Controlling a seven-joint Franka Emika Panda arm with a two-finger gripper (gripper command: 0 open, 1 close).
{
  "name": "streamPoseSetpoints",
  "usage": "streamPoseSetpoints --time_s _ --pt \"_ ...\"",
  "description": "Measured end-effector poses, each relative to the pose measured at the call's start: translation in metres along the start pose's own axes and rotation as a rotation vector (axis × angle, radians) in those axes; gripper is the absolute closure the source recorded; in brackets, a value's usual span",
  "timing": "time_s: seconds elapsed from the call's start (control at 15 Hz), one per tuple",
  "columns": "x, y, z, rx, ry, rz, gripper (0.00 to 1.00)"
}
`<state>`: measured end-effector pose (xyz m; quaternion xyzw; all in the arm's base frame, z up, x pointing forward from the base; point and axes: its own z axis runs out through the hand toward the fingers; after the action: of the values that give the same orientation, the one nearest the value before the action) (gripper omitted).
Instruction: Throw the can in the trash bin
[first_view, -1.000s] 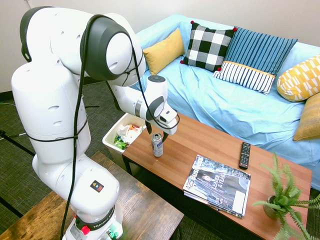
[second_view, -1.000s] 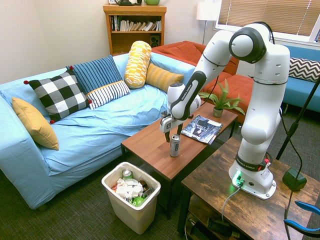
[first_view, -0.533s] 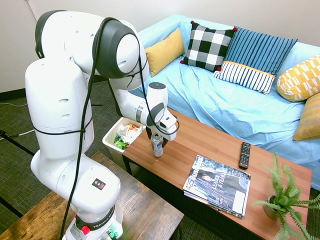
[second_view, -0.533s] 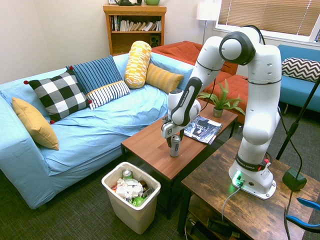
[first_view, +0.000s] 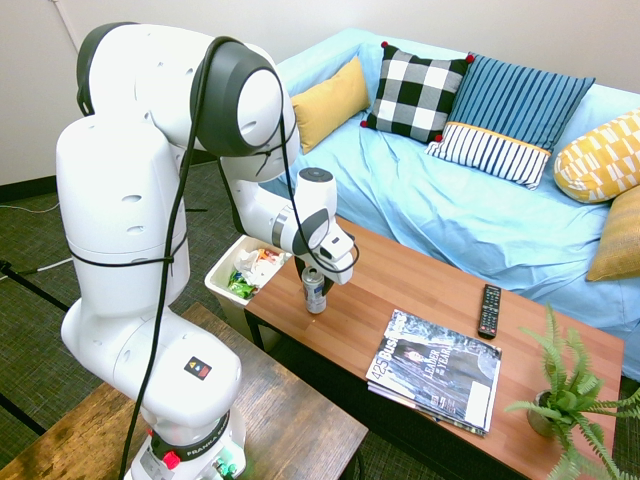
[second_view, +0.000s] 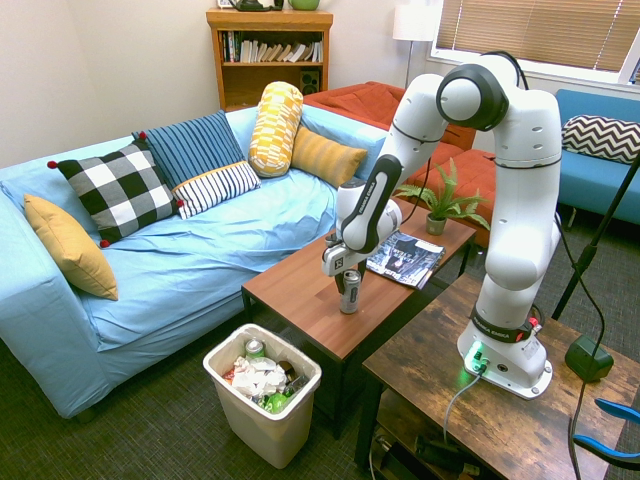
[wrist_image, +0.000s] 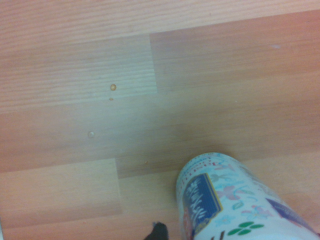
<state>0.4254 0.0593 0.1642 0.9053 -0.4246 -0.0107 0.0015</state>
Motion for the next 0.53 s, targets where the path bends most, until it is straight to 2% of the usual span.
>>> streamPoseSetpoints --time_s 0.53 --pt "0.007 -0.015 -0.024 0.035 0.015 -0.006 1.00"
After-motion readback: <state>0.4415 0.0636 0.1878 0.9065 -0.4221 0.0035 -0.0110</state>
